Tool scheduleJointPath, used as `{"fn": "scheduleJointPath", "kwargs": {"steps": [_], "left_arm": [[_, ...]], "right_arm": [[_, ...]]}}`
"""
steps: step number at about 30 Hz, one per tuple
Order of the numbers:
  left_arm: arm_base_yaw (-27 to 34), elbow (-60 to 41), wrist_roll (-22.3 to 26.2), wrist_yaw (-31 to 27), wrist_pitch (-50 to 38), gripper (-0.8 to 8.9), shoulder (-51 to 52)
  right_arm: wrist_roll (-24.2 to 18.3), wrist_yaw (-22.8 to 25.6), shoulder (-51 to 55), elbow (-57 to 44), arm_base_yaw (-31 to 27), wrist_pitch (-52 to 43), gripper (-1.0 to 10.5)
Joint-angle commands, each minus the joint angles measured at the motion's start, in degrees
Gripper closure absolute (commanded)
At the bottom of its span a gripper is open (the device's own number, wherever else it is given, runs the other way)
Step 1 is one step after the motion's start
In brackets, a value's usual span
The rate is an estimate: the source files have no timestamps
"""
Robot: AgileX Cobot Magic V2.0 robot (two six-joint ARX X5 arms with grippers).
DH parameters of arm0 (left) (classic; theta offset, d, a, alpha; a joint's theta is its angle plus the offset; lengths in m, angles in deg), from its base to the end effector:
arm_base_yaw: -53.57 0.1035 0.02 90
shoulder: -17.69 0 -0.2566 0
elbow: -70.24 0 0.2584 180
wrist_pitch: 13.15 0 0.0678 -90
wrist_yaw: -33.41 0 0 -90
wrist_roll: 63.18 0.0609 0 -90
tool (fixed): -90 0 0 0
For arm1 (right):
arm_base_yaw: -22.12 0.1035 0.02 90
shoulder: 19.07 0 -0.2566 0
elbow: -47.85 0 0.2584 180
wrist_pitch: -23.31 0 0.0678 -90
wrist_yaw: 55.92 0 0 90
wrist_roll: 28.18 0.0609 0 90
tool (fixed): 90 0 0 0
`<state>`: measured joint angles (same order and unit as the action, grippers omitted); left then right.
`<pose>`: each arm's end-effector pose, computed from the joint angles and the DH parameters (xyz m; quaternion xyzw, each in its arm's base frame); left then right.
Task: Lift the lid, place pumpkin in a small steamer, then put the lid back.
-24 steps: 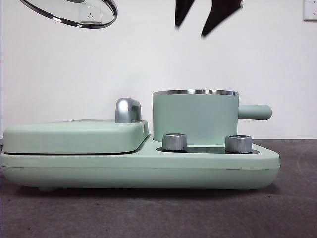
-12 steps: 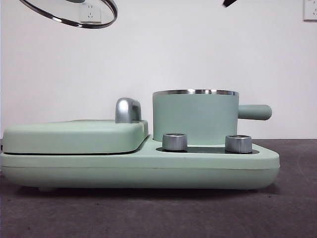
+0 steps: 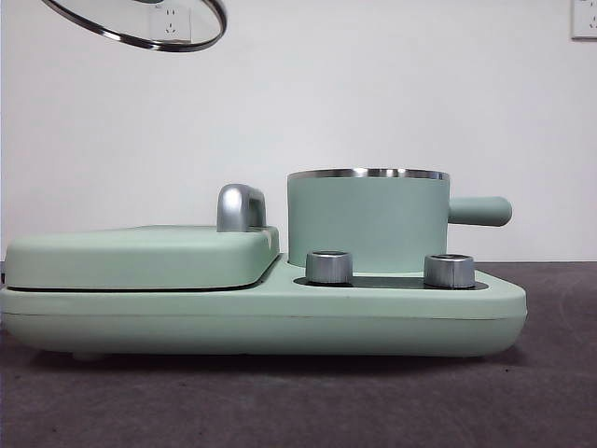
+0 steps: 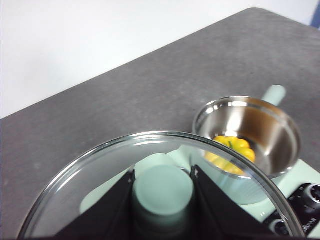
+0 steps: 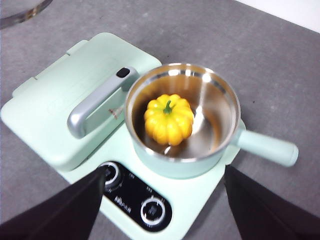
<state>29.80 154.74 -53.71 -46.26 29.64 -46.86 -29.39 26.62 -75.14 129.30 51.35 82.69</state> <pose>0.2430 -0.1190 0.3738 0.1004 0.1722 -0.3027 0.9320 0.1851 0.1126 0.3555 -0.0648 0.2839 0.3040 0.9071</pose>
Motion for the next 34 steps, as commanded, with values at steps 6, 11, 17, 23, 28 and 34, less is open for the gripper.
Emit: {"fn": "scheduleJointPath", "kwargs": {"steps": [6,11,17,23,28,34], "left_arm": [[-0.9,1.1,0.3,3.5,-2.0,8.04,-1.9],[-2.7,1.1,0.3,3.7,-3.5,8.04,-5.6],[-6.1,1.1,-0.1,3.7,-10.1,8.04,-11.8],[-9.7,1.1,-1.7,3.7,-20.0,8.04,-17.8],[-12.0,1.1,-2.6,3.7,-27.6,8.04,-22.0],[-13.3,1.1,-4.1,3.7,-35.5,8.04,-26.7]], "right_arm": [[2.2,0.3,11.2,-8.9,0.4,-0.8,5.8],[3.3,0.0,16.3,-13.3,0.4,-0.6,5.8],[5.0,-0.3,18.9,-15.4,0.4,-0.1,5.8],[4.7,-0.2,18.7,-15.4,0.4,-0.1,5.8],[3.9,-0.2,18.7,-15.4,0.4,-0.3,5.8],[3.2,-0.2,18.7,-15.4,0.4,-0.3,5.8]]}}
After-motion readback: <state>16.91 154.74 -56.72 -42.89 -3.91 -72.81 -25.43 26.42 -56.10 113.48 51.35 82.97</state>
